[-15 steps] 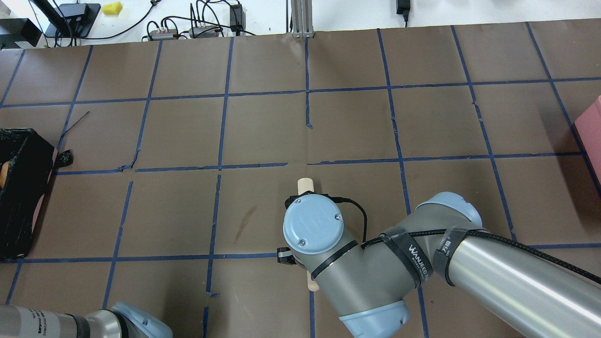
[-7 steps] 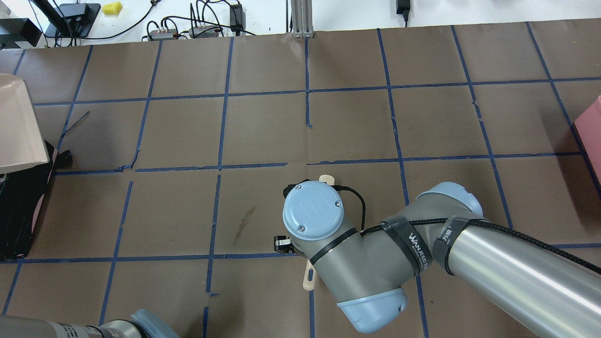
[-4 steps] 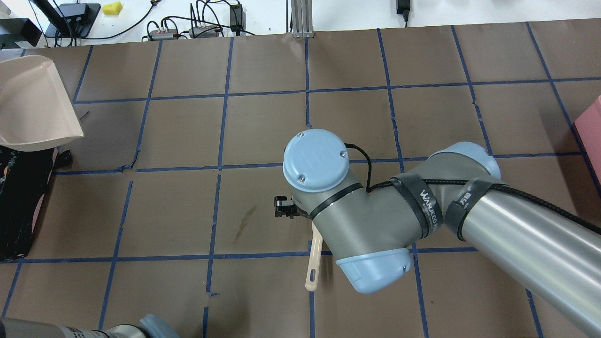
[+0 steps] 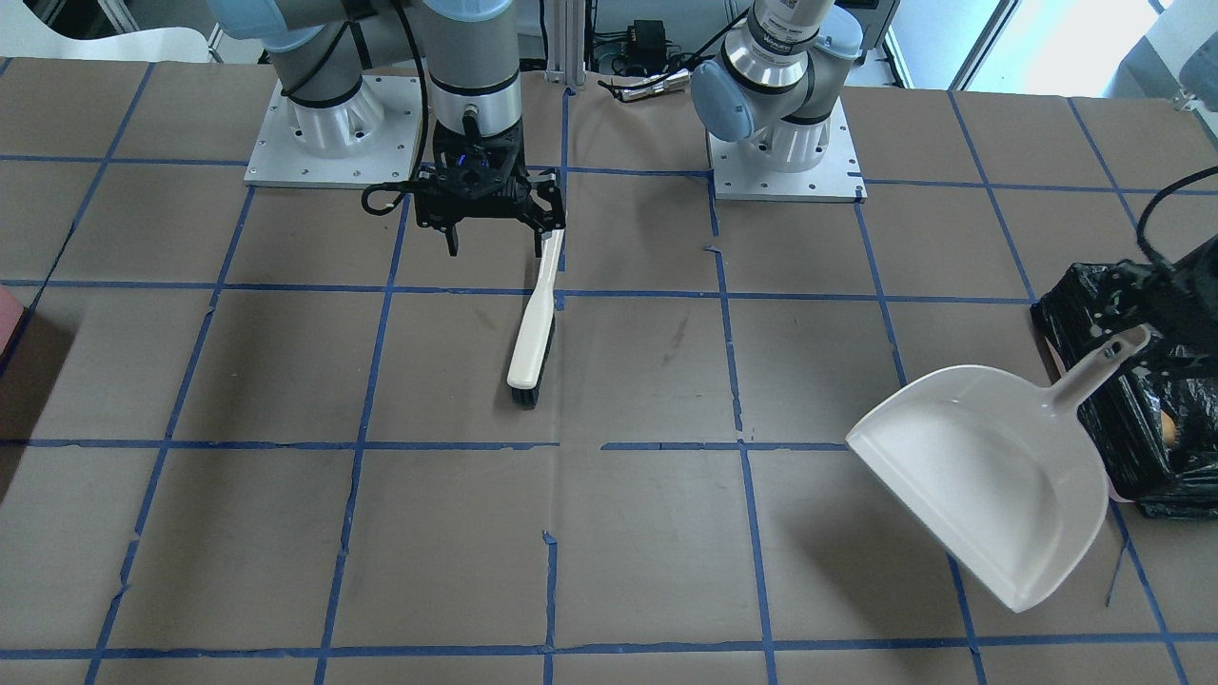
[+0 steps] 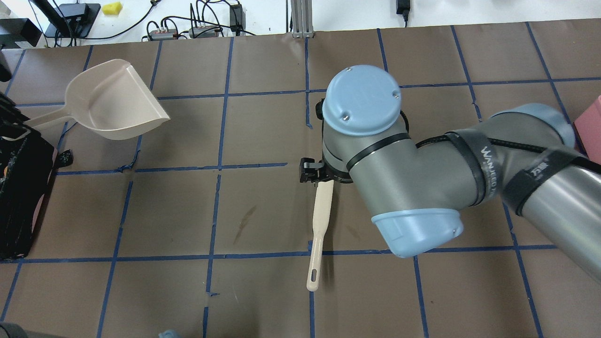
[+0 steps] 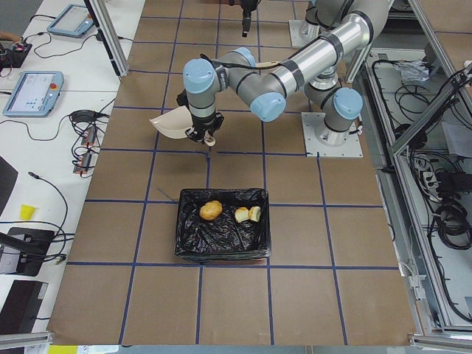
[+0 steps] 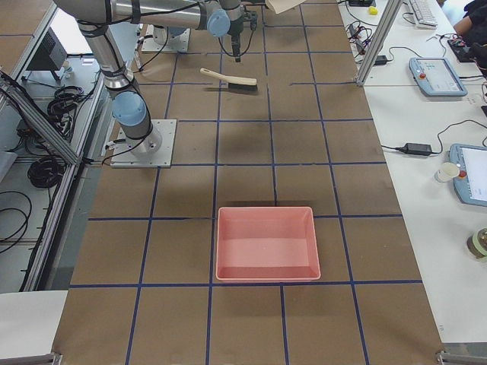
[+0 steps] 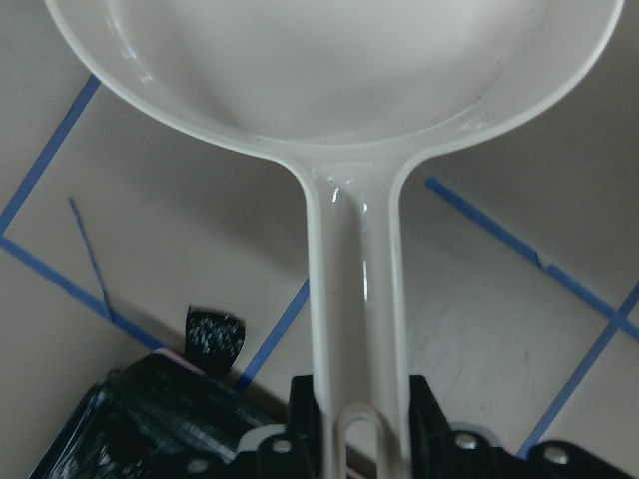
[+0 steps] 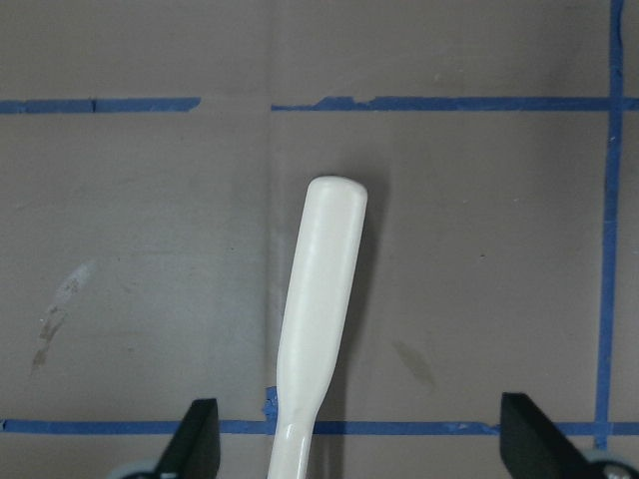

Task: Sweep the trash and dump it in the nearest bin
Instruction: 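Lay the brush on the table and open the right gripper, then carry the empty dustpan to table center with left gripper while right gripper rises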

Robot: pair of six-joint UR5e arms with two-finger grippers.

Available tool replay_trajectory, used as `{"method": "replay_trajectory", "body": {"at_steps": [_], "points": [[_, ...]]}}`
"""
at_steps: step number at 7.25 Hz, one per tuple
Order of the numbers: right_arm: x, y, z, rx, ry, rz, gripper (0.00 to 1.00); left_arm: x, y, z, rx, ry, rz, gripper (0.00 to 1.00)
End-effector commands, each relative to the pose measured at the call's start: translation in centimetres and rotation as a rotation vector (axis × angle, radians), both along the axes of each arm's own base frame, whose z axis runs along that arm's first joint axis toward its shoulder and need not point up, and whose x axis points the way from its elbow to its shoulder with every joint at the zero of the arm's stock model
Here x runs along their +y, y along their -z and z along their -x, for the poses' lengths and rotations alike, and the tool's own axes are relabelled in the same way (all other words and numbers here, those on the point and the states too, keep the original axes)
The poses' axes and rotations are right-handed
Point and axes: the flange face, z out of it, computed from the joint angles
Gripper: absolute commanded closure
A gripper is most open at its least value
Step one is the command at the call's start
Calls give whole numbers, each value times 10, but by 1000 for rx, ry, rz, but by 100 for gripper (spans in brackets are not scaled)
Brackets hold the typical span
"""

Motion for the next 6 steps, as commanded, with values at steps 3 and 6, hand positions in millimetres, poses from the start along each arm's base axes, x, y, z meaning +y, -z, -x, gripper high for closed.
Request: {"method": "replay_trajectory", "body": {"at_steps": [3,6], "points": [[-40,-93,76,79,22,-62,0,-25,35,160,-16,-188,-38,100],[-53,-114,122,83,-42,-61,0,-28,47,278,-27,-323,-42,100]]}}
